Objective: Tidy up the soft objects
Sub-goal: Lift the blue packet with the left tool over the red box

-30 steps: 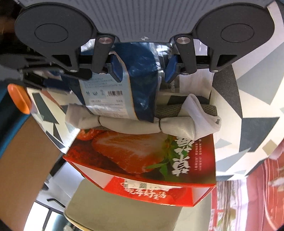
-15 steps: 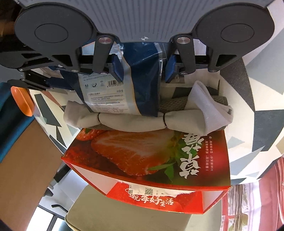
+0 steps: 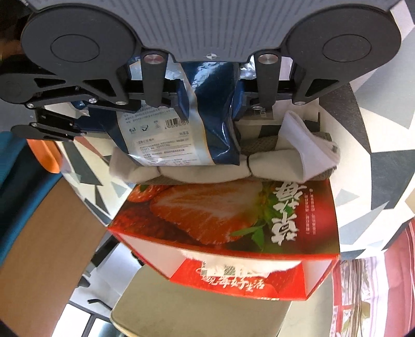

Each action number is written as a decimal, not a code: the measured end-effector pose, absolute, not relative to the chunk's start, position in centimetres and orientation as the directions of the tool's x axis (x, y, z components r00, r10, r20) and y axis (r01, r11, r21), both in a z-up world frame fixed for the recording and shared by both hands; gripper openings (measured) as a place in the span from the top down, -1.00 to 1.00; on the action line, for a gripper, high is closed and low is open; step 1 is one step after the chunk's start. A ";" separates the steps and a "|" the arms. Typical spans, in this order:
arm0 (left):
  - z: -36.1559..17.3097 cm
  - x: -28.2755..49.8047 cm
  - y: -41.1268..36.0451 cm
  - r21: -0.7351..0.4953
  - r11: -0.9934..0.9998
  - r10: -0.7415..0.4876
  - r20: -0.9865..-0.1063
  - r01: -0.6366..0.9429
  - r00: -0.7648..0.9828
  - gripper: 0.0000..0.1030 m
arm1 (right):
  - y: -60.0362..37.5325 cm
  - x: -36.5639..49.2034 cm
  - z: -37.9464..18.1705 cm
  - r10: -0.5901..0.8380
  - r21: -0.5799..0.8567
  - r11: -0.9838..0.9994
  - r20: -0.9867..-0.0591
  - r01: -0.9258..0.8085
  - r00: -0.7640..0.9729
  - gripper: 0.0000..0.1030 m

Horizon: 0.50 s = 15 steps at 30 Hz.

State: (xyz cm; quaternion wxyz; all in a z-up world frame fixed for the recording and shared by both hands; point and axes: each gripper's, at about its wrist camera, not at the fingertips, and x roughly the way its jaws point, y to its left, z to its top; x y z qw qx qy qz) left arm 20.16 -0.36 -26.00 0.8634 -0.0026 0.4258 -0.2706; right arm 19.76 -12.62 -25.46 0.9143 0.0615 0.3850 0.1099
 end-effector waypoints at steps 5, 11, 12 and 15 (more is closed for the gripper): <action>-24.2 19.4 0.2 -0.236 0.841 -0.493 -0.707 0.487 0.508 0.27 | -12.2 18.9 -23.3 0.250 0.152 0.968 -0.666 -0.200 0.703 0.13; -21.9 18.6 1.0 -0.247 0.834 -0.516 -0.667 0.493 0.538 0.27 | -11.4 18.4 -20.8 0.247 0.084 0.964 -0.634 -0.252 0.733 0.14; -21.6 18.6 1.2 -0.256 0.833 -0.522 -0.660 0.491 0.541 0.27 | -11.3 18.3 -20.5 0.246 0.073 0.963 -0.629 -0.258 0.737 0.14; -20.8 18.5 1.6 -0.260 0.833 -0.526 -0.648 0.488 0.552 0.27 | -10.8 18.3 -19.7 0.244 0.037 0.958 -0.623 -0.283 0.743 0.14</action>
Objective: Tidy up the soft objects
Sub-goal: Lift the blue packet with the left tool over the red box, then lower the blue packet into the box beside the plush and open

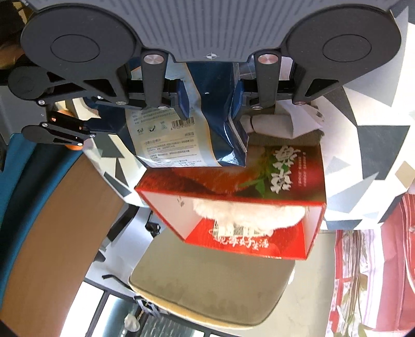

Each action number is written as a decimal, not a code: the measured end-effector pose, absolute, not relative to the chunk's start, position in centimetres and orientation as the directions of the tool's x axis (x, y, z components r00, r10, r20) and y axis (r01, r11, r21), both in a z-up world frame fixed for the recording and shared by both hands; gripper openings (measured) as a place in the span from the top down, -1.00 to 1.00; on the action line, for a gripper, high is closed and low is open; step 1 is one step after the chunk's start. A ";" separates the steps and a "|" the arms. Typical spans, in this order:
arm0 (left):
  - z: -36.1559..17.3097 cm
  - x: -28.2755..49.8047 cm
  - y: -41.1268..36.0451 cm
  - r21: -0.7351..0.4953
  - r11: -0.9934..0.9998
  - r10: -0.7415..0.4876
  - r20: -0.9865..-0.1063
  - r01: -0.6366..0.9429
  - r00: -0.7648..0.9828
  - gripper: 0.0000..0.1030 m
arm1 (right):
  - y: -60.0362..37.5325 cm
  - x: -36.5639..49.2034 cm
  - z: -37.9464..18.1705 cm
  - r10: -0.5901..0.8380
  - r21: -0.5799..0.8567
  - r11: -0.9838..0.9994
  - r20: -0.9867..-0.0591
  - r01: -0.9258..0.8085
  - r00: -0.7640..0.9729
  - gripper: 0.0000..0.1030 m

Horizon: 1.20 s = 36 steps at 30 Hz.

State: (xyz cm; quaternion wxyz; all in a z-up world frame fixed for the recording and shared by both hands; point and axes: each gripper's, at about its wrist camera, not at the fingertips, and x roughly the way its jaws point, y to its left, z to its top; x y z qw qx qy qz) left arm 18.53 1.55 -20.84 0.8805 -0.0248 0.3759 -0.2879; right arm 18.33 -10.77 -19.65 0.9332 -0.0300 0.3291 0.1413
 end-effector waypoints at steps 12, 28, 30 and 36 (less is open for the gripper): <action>-17.1 19.8 2.5 -0.215 0.819 -0.537 -0.617 0.533 0.576 0.27 | -8.2 19.8 -15.4 0.250 -0.174 0.863 -0.669 -0.475 0.700 0.26; -13.7 28.3 -0.7 -0.180 0.850 -0.503 -0.556 0.495 0.662 0.27 | -12.3 28.8 -12.5 0.244 -0.051 0.941 -0.581 -0.334 0.776 0.33; -13.9 29.9 -1.4 -0.168 0.857 -0.489 -0.567 0.487 0.663 0.27 | -12.8 30.5 -12.8 0.241 -0.029 0.948 -0.585 -0.317 0.774 0.33; -16.5 34.0 -2.7 -0.152 0.868 -0.450 -0.644 0.473 0.619 0.27 | -14.6 35.6 -15.5 0.241 0.061 0.963 -0.635 -0.264 0.734 0.32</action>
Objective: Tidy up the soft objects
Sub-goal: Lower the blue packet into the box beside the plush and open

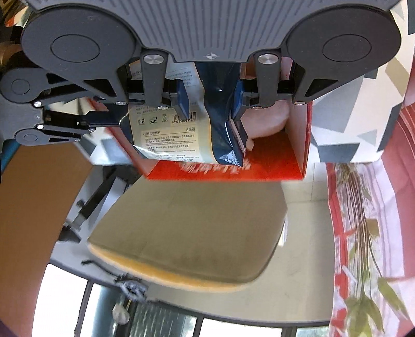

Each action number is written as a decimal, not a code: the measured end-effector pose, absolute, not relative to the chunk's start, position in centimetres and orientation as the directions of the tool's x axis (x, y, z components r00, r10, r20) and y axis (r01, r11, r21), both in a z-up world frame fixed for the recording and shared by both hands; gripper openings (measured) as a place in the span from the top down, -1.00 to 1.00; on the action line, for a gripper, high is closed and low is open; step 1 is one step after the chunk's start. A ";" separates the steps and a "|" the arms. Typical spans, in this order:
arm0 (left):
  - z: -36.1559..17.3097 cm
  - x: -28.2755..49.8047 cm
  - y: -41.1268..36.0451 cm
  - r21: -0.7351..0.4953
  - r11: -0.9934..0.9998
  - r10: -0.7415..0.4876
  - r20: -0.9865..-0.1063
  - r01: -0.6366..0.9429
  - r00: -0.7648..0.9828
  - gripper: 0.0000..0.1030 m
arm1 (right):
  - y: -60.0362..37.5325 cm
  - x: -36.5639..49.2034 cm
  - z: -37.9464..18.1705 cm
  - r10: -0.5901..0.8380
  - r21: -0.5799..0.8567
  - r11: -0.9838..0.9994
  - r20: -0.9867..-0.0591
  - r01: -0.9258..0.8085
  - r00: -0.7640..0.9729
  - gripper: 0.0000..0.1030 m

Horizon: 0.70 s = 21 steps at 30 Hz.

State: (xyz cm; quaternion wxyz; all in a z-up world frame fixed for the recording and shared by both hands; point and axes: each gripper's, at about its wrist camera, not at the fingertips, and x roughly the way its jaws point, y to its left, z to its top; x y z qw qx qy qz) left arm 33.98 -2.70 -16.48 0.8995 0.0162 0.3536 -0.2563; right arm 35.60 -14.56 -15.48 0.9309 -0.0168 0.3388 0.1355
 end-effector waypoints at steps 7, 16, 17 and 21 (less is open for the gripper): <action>-19.9 36.4 -2.7 -0.147 0.874 -0.406 -0.745 0.464 0.530 0.27 | -15.0 39.2 -19.2 0.268 0.148 0.960 -0.721 -0.236 0.639 0.31; -22.0 37.8 -2.6 -0.167 0.876 -0.393 -0.791 0.452 0.470 0.27 | -15.0 41.6 -21.2 0.284 0.220 0.959 -0.786 -0.180 0.549 0.32; -22.0 38.0 -2.7 -0.169 0.876 -0.393 -0.794 0.453 0.464 0.27 | -15.0 41.9 -21.3 0.281 0.226 0.960 -0.791 -0.167 0.544 0.32; -22.6 39.0 -3.1 -0.169 0.883 -0.373 -0.819 0.438 0.436 0.27 | -15.3 42.8 -22.2 0.267 0.248 0.963 -0.828 -0.104 0.492 0.33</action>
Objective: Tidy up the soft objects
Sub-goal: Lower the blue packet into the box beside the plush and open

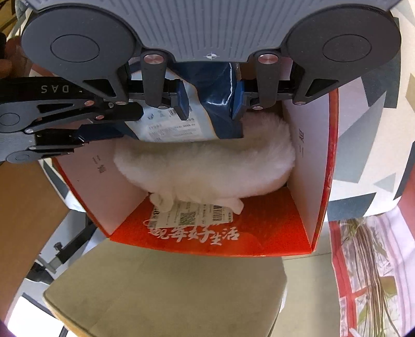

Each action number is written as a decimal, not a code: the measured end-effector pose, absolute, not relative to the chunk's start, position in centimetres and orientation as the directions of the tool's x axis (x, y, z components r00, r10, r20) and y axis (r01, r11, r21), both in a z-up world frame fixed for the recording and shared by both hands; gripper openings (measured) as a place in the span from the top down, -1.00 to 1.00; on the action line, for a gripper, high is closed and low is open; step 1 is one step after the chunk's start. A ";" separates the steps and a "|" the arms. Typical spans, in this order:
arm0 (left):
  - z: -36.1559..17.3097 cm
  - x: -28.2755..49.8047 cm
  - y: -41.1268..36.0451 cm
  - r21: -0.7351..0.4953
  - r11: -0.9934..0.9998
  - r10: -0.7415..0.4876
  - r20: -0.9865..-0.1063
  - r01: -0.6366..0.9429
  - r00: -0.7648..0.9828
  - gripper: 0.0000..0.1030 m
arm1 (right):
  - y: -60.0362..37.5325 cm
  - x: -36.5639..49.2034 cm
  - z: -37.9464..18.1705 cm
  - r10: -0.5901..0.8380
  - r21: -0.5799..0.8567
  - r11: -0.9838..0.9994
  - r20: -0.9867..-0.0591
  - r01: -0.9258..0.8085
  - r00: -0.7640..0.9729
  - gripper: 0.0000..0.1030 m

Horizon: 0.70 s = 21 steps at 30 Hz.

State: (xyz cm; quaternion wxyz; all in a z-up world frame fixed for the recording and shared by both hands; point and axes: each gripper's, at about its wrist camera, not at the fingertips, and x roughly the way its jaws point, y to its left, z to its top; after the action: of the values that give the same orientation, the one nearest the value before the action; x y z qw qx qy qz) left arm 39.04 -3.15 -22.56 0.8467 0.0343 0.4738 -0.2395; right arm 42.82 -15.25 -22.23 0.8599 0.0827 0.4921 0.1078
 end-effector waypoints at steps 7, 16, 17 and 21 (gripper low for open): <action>-23.0 40.4 -4.5 -0.126 0.895 -0.328 -0.837 0.429 0.438 0.27 | -14.7 43.9 -22.9 0.230 0.215 0.973 -0.854 -0.086 0.466 0.47; -22.8 41.3 -6.2 -0.032 0.890 -0.270 -0.841 0.456 0.468 0.30 | -15.1 45.0 -23.1 0.202 0.206 0.978 -0.851 -0.047 0.485 0.77; -23.0 41.3 -6.2 -0.025 0.888 -0.262 -0.848 0.459 0.461 0.30 | -15.2 45.1 -23.3 0.215 0.222 0.974 -0.852 -0.042 0.477 0.77; -23.0 41.1 -5.5 -0.043 0.885 -0.278 -0.848 0.464 0.451 0.29 | -14.7 45.2 -23.6 0.228 0.225 0.972 -0.866 -0.060 0.446 0.75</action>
State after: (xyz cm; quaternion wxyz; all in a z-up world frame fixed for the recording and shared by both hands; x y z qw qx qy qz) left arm 41.09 -5.46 -23.04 0.8462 0.0978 0.4757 -0.2192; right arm 45.18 -14.72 -23.63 0.8464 0.0807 0.5195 0.0853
